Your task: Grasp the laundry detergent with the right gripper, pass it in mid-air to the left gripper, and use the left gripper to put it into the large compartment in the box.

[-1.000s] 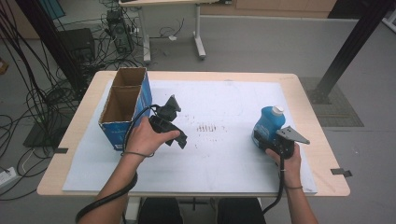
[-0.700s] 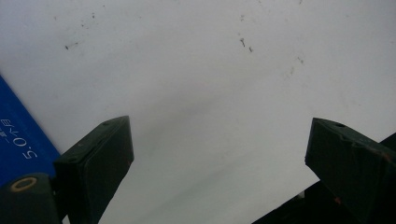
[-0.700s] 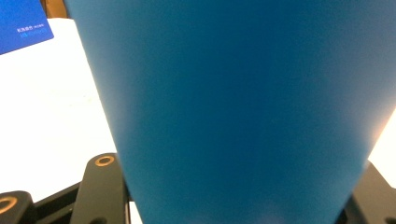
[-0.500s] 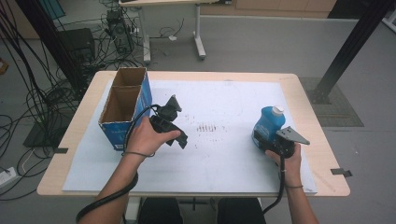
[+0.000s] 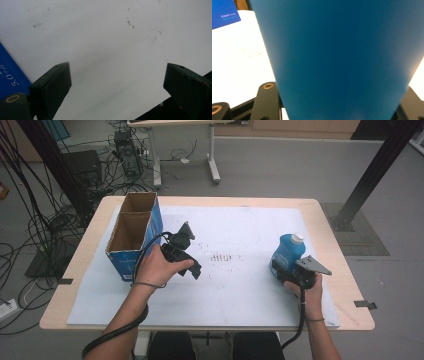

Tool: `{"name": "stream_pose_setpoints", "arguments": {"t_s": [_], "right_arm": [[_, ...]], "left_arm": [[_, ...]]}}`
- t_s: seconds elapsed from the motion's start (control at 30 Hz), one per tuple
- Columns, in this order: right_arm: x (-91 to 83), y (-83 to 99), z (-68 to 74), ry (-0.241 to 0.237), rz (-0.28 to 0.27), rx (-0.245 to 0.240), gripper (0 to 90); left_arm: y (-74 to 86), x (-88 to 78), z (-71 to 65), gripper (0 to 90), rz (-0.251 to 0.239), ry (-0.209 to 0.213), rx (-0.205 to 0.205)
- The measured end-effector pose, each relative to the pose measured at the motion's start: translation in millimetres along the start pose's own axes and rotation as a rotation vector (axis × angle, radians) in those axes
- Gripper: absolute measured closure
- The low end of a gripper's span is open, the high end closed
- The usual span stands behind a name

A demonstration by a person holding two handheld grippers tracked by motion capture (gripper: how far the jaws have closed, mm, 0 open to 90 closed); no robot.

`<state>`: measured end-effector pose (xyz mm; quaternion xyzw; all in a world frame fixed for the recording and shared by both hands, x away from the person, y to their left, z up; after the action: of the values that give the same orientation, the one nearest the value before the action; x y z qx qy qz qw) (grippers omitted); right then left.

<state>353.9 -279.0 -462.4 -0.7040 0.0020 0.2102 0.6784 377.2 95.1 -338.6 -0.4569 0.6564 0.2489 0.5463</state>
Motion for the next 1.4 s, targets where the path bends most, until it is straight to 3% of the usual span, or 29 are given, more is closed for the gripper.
{"name": "stream_pose_setpoints", "arguments": {"t_s": [1.4], "right_arm": [[-0.3,1.4,0.8,0.008,-0.013,-0.003,40.7]], "left_arm": [[0.2,-5.0,-3.2,8.1,-0.003,-0.005,0.022]]}}
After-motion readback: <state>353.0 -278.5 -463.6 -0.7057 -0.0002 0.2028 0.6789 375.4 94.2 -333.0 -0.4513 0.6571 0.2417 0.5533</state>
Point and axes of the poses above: each handheld gripper's, and its own axes: x roughly forward along the jaws, y roughly out of its underside, z roughly to its left, the point moved 1 cm from there along x, roughly forward along the jaws, and after that the axes turned 7 degrees about y, right-handed, at the moved point
